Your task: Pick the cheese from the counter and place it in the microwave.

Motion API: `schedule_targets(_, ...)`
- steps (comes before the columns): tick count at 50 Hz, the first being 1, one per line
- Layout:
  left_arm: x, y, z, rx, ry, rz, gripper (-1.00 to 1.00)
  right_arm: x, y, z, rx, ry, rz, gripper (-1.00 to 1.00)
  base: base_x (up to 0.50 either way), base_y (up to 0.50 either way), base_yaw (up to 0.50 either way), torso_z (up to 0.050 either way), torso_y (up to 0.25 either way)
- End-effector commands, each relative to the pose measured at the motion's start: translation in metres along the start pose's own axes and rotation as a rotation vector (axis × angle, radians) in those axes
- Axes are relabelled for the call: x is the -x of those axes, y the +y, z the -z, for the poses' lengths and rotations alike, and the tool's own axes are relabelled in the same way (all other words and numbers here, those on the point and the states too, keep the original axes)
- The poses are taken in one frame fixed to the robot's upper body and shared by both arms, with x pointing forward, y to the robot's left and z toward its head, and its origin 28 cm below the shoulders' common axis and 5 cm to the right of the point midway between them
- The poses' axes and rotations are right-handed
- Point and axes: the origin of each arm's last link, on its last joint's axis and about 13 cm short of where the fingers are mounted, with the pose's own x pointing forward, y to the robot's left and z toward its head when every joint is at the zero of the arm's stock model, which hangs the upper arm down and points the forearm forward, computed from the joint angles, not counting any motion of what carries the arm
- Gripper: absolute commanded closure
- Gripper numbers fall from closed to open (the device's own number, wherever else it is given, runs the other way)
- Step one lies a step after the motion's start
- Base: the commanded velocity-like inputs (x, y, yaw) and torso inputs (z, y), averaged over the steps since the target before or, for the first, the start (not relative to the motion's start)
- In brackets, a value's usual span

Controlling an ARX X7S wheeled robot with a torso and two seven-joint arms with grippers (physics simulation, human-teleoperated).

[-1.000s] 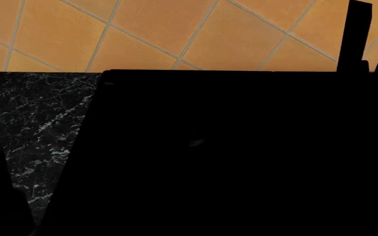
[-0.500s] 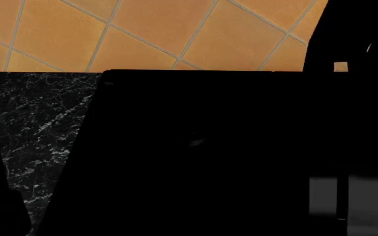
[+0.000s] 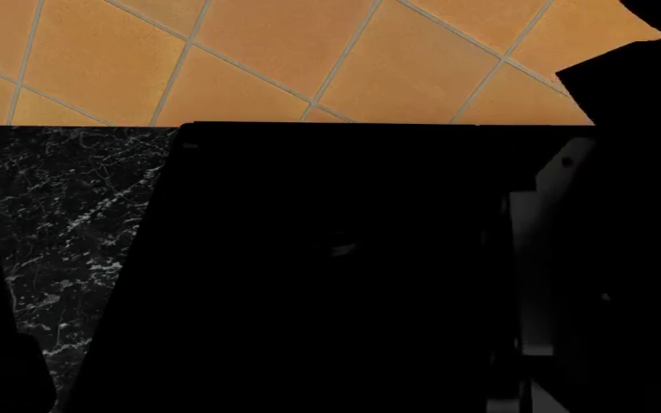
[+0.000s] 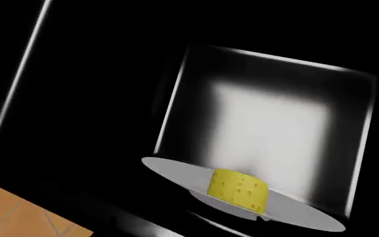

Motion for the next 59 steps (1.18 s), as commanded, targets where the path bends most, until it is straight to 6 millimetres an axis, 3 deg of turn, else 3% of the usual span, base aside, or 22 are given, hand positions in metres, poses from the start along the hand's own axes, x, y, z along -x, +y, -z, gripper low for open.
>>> schedule_targets(1,0.0,-0.002,-0.005,0.061,0.01,0.065,-1.0,0.002,0.004,0.008,-0.044,-0.019,-0.024,-1.0,0.0,0.0,0.0,0.0,0.0)
schedule_targets(16,0.001,-0.002,-0.003,0.061,0.013,0.057,-1.0,0.002,0.004,0.008,-0.044,-0.019,-0.024,-1.0,0.0,0.0,0.0,0.0,0.0)
schedule_targets(18,0.002,-0.001,-0.003,0.06,0.013,0.057,-1.0,0.025,0.023,0.069,-0.048,-0.024,-0.074,-1.0,0.0,0.0,0.0,0.0,0.0)
schedule_targets(20,0.002,-0.001,-0.003,0.058,0.012,0.057,-1.0,0.066,0.043,0.12,-0.077,-0.036,-0.1,-1.0,0.0,0.0,0.0,0.0,0.0)
schedule_targets(21,0.002,-0.001,-0.003,0.056,0.013,0.057,-1.0,0.09,0.053,0.141,-0.094,-0.025,-0.109,-1.0,0.0,0.0,0.0,0.0,0.0)
schedule_targets(22,0.002,-0.001,-0.003,0.056,0.012,0.056,-1.0,0.102,0.06,0.164,-0.158,0.111,-0.123,-1.0,0.0,0.0,0.0,0.0,0.0)
schedule_targets(23,0.002,-0.001,-0.003,0.057,0.012,0.056,-1.0,0.107,0.063,0.171,-0.181,0.158,-0.125,-1.0,0.0,0.0,0.0,0.0,0.0)
schedule_targets(59,0.001,-0.002,-0.001,0.061,0.019,0.06,-1.0,0.133,0.058,0.192,-0.292,0.257,-0.005,-1.0,0.0,0.0,0.0,0.0,0.0)
